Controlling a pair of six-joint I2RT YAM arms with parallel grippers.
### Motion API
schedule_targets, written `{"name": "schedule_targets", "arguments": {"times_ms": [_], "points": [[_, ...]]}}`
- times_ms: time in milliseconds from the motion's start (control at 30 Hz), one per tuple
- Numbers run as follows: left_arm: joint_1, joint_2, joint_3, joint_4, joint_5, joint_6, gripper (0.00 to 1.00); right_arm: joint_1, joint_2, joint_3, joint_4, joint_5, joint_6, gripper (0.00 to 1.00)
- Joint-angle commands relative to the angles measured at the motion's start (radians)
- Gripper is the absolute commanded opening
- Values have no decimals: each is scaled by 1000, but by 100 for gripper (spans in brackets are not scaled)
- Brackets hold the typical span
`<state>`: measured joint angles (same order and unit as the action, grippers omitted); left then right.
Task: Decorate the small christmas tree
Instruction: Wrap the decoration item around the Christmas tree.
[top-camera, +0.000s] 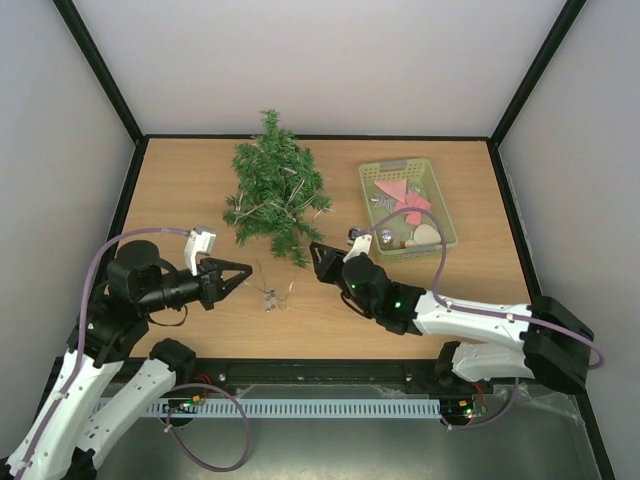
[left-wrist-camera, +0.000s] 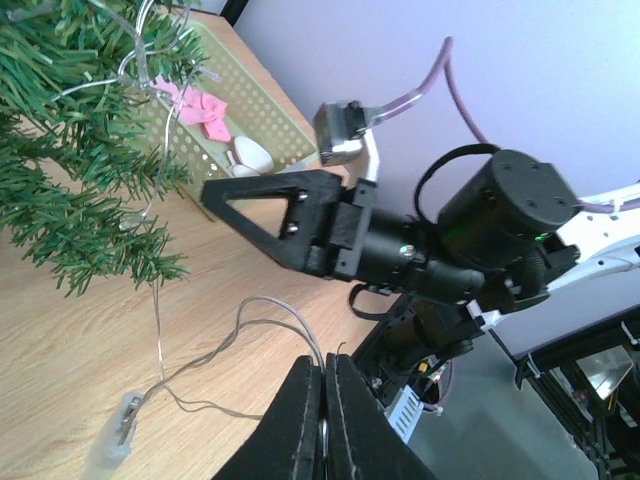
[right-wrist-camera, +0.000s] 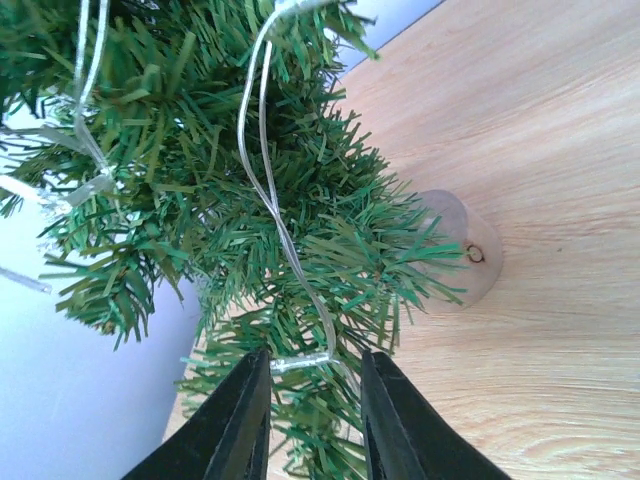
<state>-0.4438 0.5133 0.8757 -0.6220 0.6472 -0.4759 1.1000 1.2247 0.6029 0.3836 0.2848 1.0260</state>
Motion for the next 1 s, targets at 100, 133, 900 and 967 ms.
{"name": "schedule_targets", "arguments": {"times_ms": [100, 133, 900, 967], "points": [[-6, -2, -65, 144, 36, -75, 2, 4, -218, -62, -161, 80, -153, 28], [-12, 3, -70, 158, 34, -85, 2, 5, -254, -70, -177, 103, -169, 29], [-543, 195, 51, 390, -345, -179, 2, 3, -492, -136, -252, 236, -237, 33], [-542, 181, 81, 330, -404, -161, 2, 4, -481, -132, -249, 232, -237, 33]]}}
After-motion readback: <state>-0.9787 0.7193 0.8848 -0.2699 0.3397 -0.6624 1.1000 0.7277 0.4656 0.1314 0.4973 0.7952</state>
